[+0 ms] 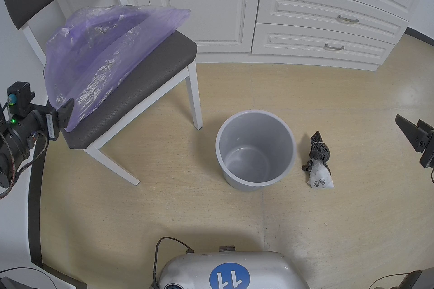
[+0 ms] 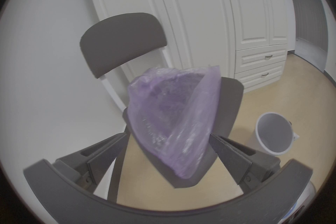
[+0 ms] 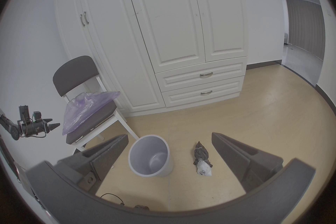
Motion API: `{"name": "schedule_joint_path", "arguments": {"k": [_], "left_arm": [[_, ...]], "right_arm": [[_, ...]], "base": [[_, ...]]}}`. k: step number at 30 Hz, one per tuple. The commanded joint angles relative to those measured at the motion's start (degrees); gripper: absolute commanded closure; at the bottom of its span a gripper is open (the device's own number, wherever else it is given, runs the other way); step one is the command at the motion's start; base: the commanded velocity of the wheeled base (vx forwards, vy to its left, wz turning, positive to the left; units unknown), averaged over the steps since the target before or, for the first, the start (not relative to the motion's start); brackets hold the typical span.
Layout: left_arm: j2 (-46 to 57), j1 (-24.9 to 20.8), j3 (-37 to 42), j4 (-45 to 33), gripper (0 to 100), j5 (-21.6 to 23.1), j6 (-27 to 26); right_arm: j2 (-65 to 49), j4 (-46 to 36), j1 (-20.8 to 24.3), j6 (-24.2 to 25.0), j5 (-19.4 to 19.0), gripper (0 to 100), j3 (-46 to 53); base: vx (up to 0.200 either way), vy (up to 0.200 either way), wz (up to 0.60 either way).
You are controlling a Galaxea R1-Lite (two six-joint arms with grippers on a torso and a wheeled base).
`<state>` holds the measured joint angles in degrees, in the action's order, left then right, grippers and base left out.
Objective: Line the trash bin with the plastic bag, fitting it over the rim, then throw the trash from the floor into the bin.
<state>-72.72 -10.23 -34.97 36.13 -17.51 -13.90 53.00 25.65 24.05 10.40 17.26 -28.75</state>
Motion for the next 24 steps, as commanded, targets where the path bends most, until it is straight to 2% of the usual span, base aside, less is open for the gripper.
{"name": "schedule_joint_path", "arguments": {"k": [1, 4, 20, 24], "left_arm": [[-2.9, -5.2, -4.0, -0.9, 0, -2.8, -1.6], [-5.7, -5.2, -4.1, -0.2, 0, -4.4, -5.6], [-2.1, -5.1, -2.1, -1.0, 0, -5.8, -6.3], [-3.1, -5.4, -1.4, -0.8, 0, -5.7, -6.7]], "right_arm": [[-0.4, -0.1, 0.0, -0.2, -0.1, 0, -0.3], [-0.7, -0.1, -0.1, -0.3, 0.1, 0, -0.3], [-5.0, -0.9, -0.1, -0.7, 0.0, 0, -1.7], [-5.0, -0.9, -0.1, -3.0, 0.4, 0, -1.2]], "base": [[0.0, 0.0, 0.0], [0.0, 0.0, 0.0], [0.0, 0.0, 0.0], [0.0, 0.0, 0.0]]}}
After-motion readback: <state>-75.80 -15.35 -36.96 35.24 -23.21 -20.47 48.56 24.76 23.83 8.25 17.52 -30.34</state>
